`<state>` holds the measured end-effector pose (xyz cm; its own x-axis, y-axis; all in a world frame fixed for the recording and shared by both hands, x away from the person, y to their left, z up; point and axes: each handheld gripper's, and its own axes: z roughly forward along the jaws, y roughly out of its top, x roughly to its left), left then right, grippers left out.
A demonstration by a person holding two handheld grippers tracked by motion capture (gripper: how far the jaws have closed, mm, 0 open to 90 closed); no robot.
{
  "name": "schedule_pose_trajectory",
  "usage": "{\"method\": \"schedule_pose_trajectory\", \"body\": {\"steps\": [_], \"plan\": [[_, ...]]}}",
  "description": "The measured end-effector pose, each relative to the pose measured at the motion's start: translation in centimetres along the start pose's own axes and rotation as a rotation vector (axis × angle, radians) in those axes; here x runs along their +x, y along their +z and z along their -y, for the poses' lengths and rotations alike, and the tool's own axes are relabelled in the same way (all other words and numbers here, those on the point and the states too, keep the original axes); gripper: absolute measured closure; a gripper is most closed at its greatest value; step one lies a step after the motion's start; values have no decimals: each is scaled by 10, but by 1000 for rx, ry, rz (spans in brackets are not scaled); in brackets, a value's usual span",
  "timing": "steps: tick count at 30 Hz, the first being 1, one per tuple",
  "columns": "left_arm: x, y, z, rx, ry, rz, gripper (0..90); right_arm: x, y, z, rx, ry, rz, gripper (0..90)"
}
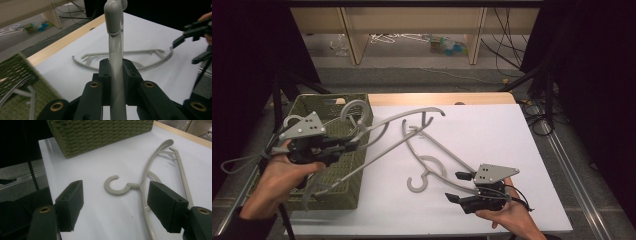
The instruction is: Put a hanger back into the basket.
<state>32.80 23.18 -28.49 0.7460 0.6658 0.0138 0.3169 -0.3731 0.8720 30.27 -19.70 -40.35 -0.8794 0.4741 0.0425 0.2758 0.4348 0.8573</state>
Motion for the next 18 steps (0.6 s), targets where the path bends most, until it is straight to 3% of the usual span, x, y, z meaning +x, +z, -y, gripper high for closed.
{"method": "schedule_pose_trajectory", "body": {"steps": [10, 18], "plan": [[51, -22, 11, -12, -53, -138, 791, -2, 1, 2, 6, 12, 2, 299], [84, -28, 22, -29, -66, -191, 791, -3, 2, 2, 10, 19, 11, 280]]}}
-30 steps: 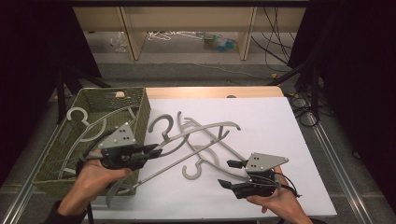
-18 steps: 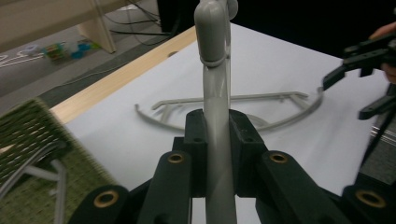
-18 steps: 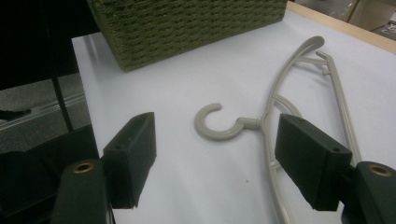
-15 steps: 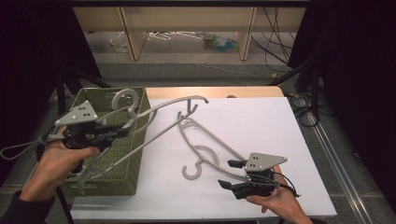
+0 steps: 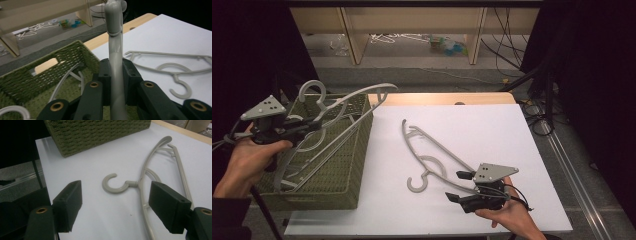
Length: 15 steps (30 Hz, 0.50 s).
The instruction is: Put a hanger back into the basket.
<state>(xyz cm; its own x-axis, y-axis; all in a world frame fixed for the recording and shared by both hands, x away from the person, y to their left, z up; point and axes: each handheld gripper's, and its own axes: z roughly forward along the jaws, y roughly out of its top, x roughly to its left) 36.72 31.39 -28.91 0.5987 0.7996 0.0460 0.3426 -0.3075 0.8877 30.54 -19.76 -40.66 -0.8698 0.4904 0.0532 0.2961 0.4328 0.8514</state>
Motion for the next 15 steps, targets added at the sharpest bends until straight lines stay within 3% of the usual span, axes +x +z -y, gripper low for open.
{"method": "schedule_pose_trajectory", "body": {"steps": [9, 15], "plan": [[28, 1, 10, 12, -30, -56, 791, -2, 2, 2, 9, 6, -5, 280], [43, -1, 21, 29, -15, -99, 791, -2, 3, 2, 11, 6, -5, 280]]}}
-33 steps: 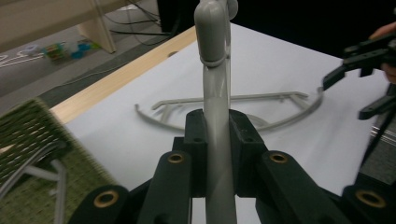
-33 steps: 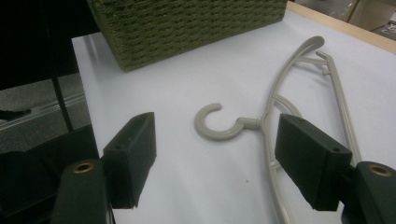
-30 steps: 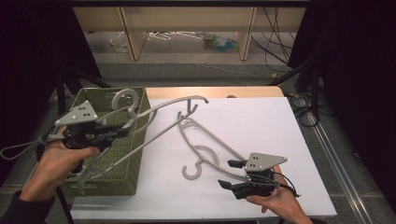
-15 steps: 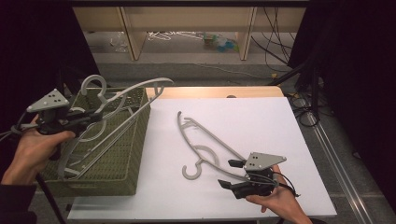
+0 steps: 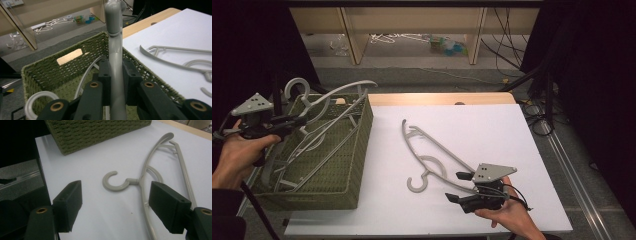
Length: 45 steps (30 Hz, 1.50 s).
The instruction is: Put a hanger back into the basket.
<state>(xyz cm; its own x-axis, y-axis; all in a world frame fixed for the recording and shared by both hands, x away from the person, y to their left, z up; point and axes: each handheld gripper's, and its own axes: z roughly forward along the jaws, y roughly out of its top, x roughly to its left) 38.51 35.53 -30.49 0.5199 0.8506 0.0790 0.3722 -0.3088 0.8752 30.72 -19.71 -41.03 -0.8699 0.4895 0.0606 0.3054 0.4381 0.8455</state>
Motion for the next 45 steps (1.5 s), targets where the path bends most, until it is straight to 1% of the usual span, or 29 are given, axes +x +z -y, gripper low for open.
{"method": "schedule_pose_trajectory", "body": {"steps": [1, 4, 10, 13, 16, 18, 19, 21, 23, 24, 26, 28, 29, 30, 31, 32, 33, 34, 35, 36, 37, 38, 39, 40, 41, 42, 43, 44, 45], "plan": [[2, 0, 1, -1, 6, 0, 791, 0, 0, 0, 2, -1, 0, 280], [7, 0, 7, 4, -6, -15, 791, 0, 1, 0, 3, -4, -2, 280], [19, 3, 21, 37, -14, -46, 790, -1, 1, 0, 0, 1, 1, 280], [23, 6, 27, 55, 2, -54, 790, -1, 1, 1, 3, 6, -1, 270], [26, 9, 32, 70, 2, -61, 790, -1, 2, 1, 7, 5, -3, 268], [28, 11, 35, 76, -1, -55, 790, -1, 2, 1, 6, 3, -3, 268], [29, 12, 36, 83, 11, -56, 790, -1, 2, 1, 4, 5, -1, 268], [30, 13, 39, 93, -3, -59, 790, -1, 1, 1, 5, 9, -1, 267], [32, 15, 41, 106, 3, -64, 791, -1, 1, 1, 5, 9, -1, 267], [32, 17, 43, 98, -9, -55, 790, -1, 2, 1, 5, 10, -1, 266], [31, 19, 44, 117, -7, -43, 790, -1, 2, 1, 10, 7, -4, 267], [30, 23, 47, 152, 17, -34, 790, -1, 2, 1, 6, 6, -2, 267], [29, 26, 48, 146, 0, -33, 789, -1, 2, 1, 4, 6, 1, 267], [31, 27, 50, 169, 8, -29, 789, -1, 2, 1, 8, 8, 1, 266], [34, 27, 50, 197, 31, -22, 790, -1, 2, 1, 11, 9, -3, 267], [31, 32, 54, 167, -20, -25, 789, -1, 2, 1, 11, 8, -3, 267], [34, 32, 55, 201, 7, -17, 789, -1, 2, 1, 12, 9, -4, 267], [32, 36, 58, 180, -24, -21, 789, -1, 2, 1, 11, 9, -4, 267], [31, 37, 59, 182, -48, -24, 787, -1, 2, 1, 11, 9, -4, 267], [32, 40, 60, 172, -58, -17, 785, -1, 2, 1, 12, 9, -3, 267], [32, 41, 61, 191, -57, -15, 782, -1, 2, 2, 13, 8, -3, 267], [29, 45, 62, 187, -77, -19, 778, -1, 2, 2, 14, 9, -3, 267], [29, 49, 63, 219, -36, -9, 777, -2, 3, 2, 16, 7, -2, 267], [28, 54, 65, 232, -31, -6, 777, -1, 3, 2, 19, 8, -3, 267], [27, 58, 68, 237, -60, -6, 780, -1, 3, 2, 19, 9, -1, 267], [29, 61, 69, 251, -40, 0, 784, -1, 3, 2, 17, 6, 0, 267], [31, 62, 71, 277, -20, -5, 785, 0, 2, 2, 20, 10, -6, 267], [29, 63, 73, 274, -55, -20, 784, 0, 2, 2, 18, 11, -5, 267], [33, 63, 76, 273, -44, -16, 783, -1, 2, 2, 18, 11, -4, 267]]}}
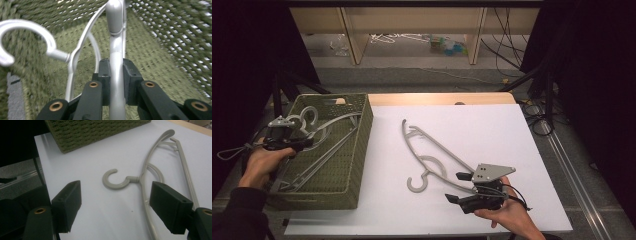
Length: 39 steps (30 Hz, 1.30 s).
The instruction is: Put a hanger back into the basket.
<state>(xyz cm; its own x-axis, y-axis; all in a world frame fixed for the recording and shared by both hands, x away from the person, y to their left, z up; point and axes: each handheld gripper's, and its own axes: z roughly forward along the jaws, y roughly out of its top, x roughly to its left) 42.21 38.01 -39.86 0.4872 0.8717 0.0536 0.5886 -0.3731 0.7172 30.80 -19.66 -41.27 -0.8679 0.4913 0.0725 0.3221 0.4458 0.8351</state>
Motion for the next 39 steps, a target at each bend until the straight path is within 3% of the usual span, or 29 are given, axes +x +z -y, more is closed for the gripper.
{"method": "schedule_pose_trajectory", "body": {"steps": [1, 2, 3, 4, 5, 6, 7, 9, 10, 12, 13, 14, 15, 16, 17, 18, 19, 21, 22, 29, 33, 39], "plan": [[-2, 1, 2, -13, -59, -4, 782, -1, 0, 0, -1, -2, 2, 267], [2, 2, 3, -16, -31, 1, 781, -1, 0, 0, 0, 0, 1, 267], [2, 3, 5, -17, -48, -3, 780, -1, 0, 1, -1, -4, 2, 267], [0, 4, 7, -17, -99, -10, 777, -1, 1, 1, -2, -4, 4, 267], [5, 5, 7, -21, -45, -18, 775, -1, 1, 1, 0, -4, 1, 267], [8, 5, 7, -1, -21, -18, 773, -1, 1, 1, 0, -4, 0, 267], [8, 8, 10, -14, -62, -26, 770, -1, 1, 1, 0, -3, -1, 267], [11, 9, 14, -17, -80, -42, 769, 0, 1, 1, -1, 1, 2, 267], [11, 11, 15, -24, -108, -48, 768, 0, 1, 1, -1, 2, 0, 267], [14, 11, 17, -7, -107, -64, 755, 0, 2, 1, 1, -1, 0, 267], [13, 11, 18, 10, -139, -95, 728, 0, 2, 1, 1, 1, 0, 267], [13, 11, 18, 30, -122, -100, 696, 0, 2, 1, 1, 1, 0, 267], [17, 9, 17, 42, -77, -97, 653, -1, 2, 1, -1, 1, 1, 267], [13, 8, 18, 18, -139, -121, 601, -1, 2, 2, 2, 2, 1, 267], [13, 4, 17, 20, -127, -119, 588, -1, 2, 2, 2, 2, 1, 267], [12, 3, 17, 12, -140, -123, 575, -1, 2, 2, 2, 3, 1, 267], [8, -1, 16, -2, -191, -157, 561, -1, 2, 2, 2, 3, 2, 267], [6, -6, 14, -32, -202, -169, 474, -1, 2, 2, 5, 3, 3, 267], [1, -10, 13, -53, -234, -183, 462, -1, 2, 2, 5, 3, 3, 267], [-34, -38, 5, -171, -246, -143, 347, -3, 4, 4, 8, 14, 14, 259], [-57, -47, 4, -222, -222, -110, 315, -3, 3, 4, 11, 23, 15, 255], [-101, -55, 2, -314, -176, -19, 260, -6, 6, 7, 9, 36, 15, 248]]}}
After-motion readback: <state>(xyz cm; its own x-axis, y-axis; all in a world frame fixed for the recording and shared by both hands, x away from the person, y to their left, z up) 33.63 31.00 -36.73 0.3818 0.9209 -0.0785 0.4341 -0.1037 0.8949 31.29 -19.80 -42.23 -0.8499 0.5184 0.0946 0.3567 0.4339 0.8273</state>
